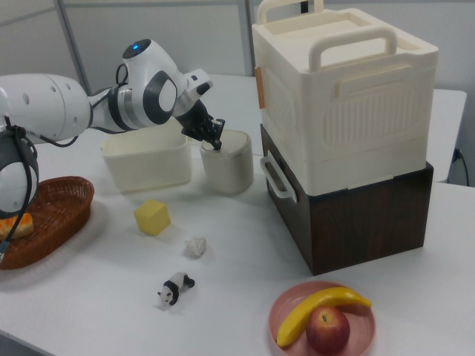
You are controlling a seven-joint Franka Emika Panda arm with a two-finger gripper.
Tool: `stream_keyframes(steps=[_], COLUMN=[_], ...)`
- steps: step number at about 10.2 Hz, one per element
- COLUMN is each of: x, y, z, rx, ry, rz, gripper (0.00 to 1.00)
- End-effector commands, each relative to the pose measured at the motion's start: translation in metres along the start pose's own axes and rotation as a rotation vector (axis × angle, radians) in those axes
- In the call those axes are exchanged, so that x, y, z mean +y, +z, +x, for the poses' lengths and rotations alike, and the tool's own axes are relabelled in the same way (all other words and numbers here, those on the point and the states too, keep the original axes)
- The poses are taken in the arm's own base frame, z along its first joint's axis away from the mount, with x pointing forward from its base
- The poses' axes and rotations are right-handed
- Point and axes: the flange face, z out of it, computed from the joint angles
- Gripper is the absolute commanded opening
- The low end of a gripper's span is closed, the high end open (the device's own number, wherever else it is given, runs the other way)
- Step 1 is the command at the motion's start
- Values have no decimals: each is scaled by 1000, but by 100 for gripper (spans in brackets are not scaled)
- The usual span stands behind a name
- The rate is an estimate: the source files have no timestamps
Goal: Open the trash can
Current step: 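Lower the gripper and grasp the lid's rear edge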
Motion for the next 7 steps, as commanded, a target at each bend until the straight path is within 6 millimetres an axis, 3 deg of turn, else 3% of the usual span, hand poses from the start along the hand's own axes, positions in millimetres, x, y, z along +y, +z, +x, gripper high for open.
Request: stream_keyframes(steps=[1, 7], x=[-5, -9], y=[-1, 15], z=[5, 1], rx=[22, 2], ry=[-7, -31], rz=[0, -1], gripper=[0, 0])
